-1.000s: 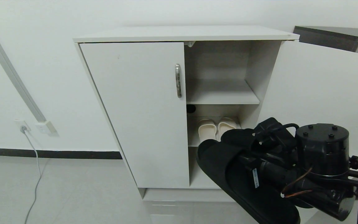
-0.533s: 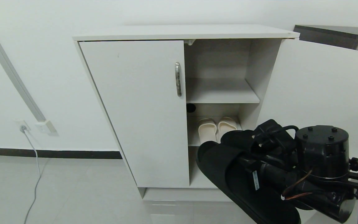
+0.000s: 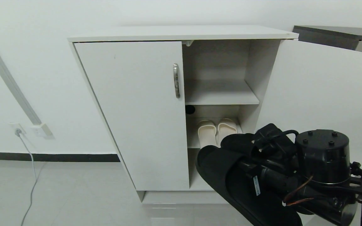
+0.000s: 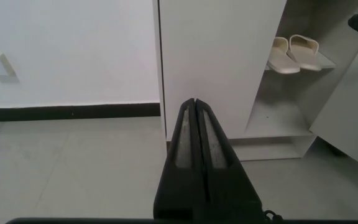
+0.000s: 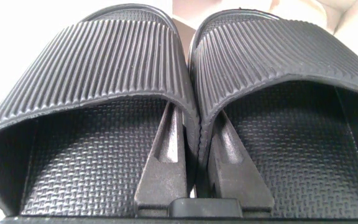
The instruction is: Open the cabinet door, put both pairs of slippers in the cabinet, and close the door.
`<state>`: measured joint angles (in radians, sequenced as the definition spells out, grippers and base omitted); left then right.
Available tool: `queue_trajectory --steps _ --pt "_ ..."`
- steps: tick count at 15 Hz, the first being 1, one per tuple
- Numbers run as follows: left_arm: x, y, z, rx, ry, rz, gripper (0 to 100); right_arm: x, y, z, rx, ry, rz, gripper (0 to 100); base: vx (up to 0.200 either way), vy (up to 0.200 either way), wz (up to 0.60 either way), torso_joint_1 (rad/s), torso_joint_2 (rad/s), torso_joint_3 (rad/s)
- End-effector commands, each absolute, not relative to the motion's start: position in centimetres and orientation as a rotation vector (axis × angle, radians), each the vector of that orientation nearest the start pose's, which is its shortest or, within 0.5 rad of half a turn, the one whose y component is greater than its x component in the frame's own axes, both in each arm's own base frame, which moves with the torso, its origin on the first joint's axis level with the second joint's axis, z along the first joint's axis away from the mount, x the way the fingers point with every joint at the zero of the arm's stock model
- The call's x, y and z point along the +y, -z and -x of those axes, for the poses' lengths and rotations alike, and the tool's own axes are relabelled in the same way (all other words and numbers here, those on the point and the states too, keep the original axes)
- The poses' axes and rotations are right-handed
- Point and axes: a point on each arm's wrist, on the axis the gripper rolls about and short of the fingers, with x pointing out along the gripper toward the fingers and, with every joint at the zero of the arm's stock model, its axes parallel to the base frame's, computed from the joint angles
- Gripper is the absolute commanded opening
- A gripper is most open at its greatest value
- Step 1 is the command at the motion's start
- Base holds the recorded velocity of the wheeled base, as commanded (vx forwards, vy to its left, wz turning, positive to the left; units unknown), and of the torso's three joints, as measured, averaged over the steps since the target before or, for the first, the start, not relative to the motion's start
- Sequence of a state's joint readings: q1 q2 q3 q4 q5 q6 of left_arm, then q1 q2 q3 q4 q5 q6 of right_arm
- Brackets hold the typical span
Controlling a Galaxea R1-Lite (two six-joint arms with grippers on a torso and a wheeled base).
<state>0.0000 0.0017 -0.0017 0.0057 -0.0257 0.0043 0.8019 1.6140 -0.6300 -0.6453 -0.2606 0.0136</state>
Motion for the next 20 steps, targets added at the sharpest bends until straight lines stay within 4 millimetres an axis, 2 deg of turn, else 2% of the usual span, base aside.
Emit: queue_trajectory --steps 1,5,9,10,11,13,15,17,20 --pt "-0.1 -7.5 2.3 0.006 0.026 -0.005 0 19.1 -15.9 -19.1 0.310 -0.538 0.168 0 0.000 0.000 0.00 0.000 0.00 0.000" --pt "-0.1 -7.5 2.3 0.006 0.026 -0.003 0 20.1 -15.0 -19.4 0.324 -0.552 0.177 0 0.000 0.000 0.00 0.000 0.00 0.000" --pt "-0.1 -7.5 2.3 0.006 0.026 -0.003 0 24.5 -12.9 -21.0 0.279 -0.432 0.125 0 0.000 0.000 0.00 0.000 0.00 0.000" --pt "-0.1 -7.5 2.3 0.006 0.025 -0.003 0 26.7 -12.7 -21.9 0.263 -0.338 0.068 0 0.000 0.000 0.00 0.000 0.00 0.000" --pt "-0.1 -7.5 2.3 0.006 0.025 -0.003 0 27.7 -12.7 -22.5 0.248 -0.244 0.066 0 0.000 0.000 0.00 0.000 0.00 0.000" --pt "-0.1 -7.5 2.3 0.006 0.026 -0.005 0 28.6 -13.9 -23.4 0.238 -0.148 0.059 0 0.000 0.000 0.00 0.000 0.00 0.000" --pt "-0.1 -7.5 2.3 0.006 0.026 -0.005 0 28.8 -16.2 -23.6 0.271 -0.122 0.025 0 0.000 0.000 0.00 0.000 0.00 0.000" --pt "-0.1 -7.5 2.3 0.006 0.026 -0.003 0 29.2 -19.3 -24.1 0.254 0.001 0.005 0 0.000 0.000 0.00 0.000 0.00 0.000" --pt "-0.1 -7.5 2.3 0.006 0.026 -0.003 0 28.9 -21.5 -24.9 0.205 0.044 -0.017 0 0.000 0.000 0.00 0.000 0.00 0.000"
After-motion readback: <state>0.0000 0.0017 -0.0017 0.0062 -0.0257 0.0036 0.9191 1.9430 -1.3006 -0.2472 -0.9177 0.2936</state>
